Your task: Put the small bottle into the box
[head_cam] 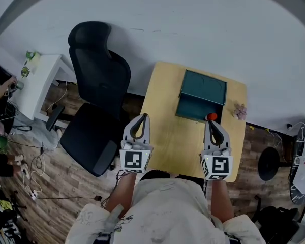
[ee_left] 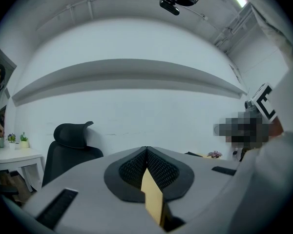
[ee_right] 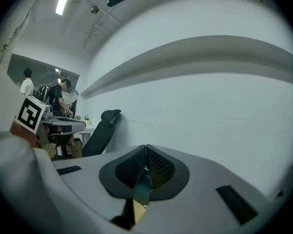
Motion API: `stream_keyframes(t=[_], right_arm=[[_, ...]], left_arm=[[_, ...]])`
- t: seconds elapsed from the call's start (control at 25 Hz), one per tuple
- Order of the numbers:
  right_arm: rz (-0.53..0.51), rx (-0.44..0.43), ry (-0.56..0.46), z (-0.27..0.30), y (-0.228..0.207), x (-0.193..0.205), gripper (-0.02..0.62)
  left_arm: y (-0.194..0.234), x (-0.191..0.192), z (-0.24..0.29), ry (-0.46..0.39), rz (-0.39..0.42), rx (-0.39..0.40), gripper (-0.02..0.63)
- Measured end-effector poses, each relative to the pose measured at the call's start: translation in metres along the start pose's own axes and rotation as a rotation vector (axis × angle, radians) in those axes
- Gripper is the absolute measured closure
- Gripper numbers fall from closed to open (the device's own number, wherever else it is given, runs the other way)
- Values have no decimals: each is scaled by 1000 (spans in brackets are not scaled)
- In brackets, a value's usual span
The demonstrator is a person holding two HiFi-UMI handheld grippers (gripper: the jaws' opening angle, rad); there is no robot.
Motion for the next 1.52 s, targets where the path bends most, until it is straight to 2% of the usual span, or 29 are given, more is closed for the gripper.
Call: stream_keyframes(t=[0.6, 0.92, 1.52], right_arm=[[-7, -16, 2, 5, 6, -1, 580], [-5, 87, -50, -5, -7, -7, 580], [6, 80, -48, -7, -9, -6, 580]], left_arm=[[6, -2, -3, -9, 2, -9, 598], [3, -2, -4, -9, 0, -4, 598], [-1, -6, -5, -17, 8, 0, 598]])
Point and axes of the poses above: the fingertips, and each gripper's own axes: z forward along the fingers, y to its left, x out of its underside, the point moved 1 cm from there along -z, backward along the fingers, and after that the axes turned 11 degrees about -x, right-handed, at the moved point
